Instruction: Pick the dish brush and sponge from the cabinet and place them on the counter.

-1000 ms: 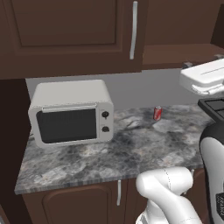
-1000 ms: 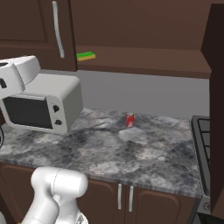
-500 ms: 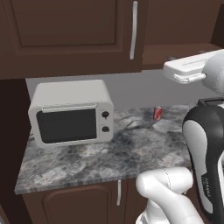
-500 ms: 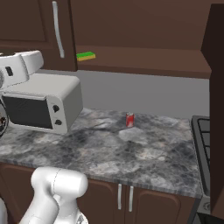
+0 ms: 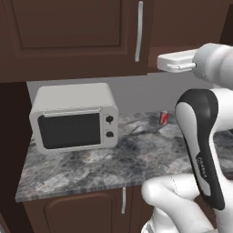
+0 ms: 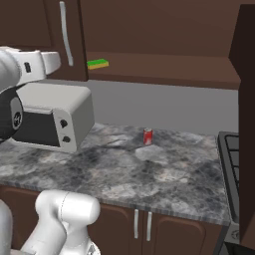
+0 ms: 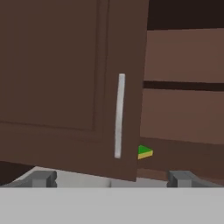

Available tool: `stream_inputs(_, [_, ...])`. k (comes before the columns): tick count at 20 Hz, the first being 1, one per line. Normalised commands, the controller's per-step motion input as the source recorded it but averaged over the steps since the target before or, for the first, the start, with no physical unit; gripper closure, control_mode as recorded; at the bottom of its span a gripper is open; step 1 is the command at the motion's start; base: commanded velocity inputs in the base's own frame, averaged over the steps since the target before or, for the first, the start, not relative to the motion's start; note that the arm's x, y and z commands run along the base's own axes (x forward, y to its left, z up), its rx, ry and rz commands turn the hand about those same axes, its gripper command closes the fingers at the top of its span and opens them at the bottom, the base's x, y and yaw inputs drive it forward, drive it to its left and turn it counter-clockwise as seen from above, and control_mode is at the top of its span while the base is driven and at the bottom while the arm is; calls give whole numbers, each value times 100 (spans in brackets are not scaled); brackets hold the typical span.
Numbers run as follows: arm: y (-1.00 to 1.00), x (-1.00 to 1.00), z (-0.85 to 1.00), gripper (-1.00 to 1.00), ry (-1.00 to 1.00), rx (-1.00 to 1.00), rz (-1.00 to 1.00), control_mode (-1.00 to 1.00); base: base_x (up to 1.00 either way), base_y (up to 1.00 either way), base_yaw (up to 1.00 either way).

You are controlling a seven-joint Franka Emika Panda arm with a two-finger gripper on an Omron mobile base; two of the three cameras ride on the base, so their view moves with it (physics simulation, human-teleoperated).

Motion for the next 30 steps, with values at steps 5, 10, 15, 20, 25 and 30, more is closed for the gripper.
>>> stream_inputs(5, [14,51,-6,-100,4,2,0,-100,0,0,0])
stream_inputs(10, [11,47,-6,-100,3,0,-2,-100,0,0,0])
stream_inputs(15, [0,51,-5,-100,6,0,-2,-100,0,0,0])
stream_inputs(20, [0,57,-9,-100,7,0,-2,-100,0,0,0])
stream_inputs(25, [0,59,-9,-100,5,0,-3,-100,0,0,0])
stream_inputs(30, [0,52,-9,-100,3,0,-3,-100,0,0,0])
